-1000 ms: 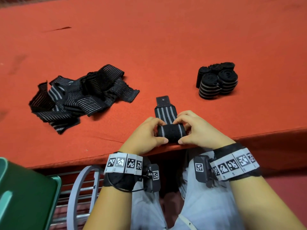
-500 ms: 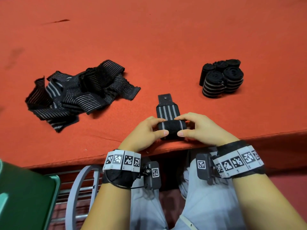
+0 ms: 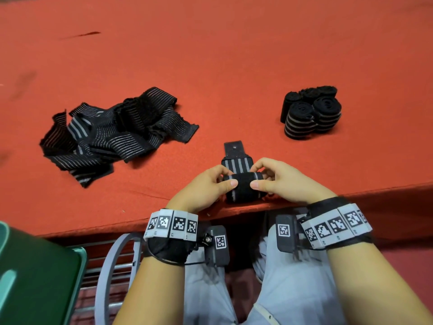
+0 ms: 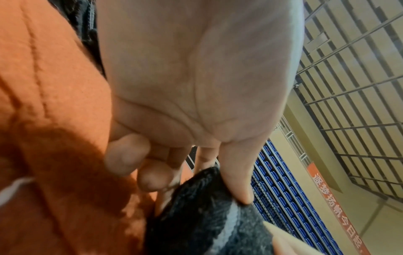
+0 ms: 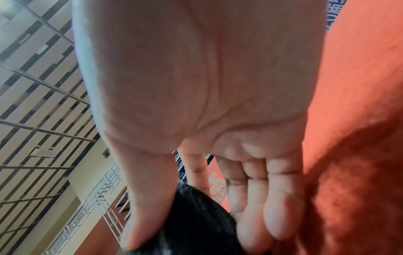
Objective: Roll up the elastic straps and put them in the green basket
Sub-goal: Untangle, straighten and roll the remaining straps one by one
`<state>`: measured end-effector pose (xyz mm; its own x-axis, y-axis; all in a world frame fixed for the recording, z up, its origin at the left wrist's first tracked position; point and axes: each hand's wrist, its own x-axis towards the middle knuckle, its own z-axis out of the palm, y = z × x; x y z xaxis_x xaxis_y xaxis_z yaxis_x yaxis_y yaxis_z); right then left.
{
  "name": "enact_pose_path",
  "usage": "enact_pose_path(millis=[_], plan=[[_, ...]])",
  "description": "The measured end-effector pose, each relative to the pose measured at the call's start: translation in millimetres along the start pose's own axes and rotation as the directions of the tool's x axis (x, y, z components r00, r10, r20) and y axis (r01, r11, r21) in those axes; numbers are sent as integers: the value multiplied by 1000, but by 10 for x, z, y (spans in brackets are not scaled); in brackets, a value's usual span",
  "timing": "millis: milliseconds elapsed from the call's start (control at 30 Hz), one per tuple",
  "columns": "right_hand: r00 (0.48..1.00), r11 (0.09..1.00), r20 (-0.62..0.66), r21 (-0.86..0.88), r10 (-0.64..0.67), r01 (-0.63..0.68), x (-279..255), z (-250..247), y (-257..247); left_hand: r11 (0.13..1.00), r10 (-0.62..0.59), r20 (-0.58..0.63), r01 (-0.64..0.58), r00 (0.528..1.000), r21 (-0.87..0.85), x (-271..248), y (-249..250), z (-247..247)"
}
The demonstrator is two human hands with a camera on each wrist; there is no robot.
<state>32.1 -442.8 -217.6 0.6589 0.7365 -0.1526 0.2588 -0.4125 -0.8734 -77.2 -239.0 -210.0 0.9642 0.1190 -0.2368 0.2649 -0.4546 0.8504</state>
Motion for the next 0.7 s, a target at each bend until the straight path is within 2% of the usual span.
enact_pose_path(millis=[67, 233, 300, 400, 600, 700], plan=[[1000, 1000, -13, -6, 13, -13, 7, 18, 11, 1000, -9, 1, 9, 1000, -5, -13, 15, 5], [997, 999, -70, -12, 31, -32, 106, 57, 8, 1000, 12, -101, -10, 995, 25, 46, 7, 34], [995, 998, -83, -19, 54, -56, 145, 54, -22, 998, 58, -179, -54, 982, 28, 89, 12, 72], [991, 994, -94, -29, 100, -103, 202, 46, -42, 980, 161, -267, -122, 950, 157, 132, 36, 118], [980, 992, -161, -34, 114, -120, 283, 53, -50, 968, 140, -160, -101, 977, 231, 126, 23, 36], [965, 995, -262, -94, -4, -22, 278, 53, -42, 972, 122, -138, -91, 983, 216, 172, 44, -3]])
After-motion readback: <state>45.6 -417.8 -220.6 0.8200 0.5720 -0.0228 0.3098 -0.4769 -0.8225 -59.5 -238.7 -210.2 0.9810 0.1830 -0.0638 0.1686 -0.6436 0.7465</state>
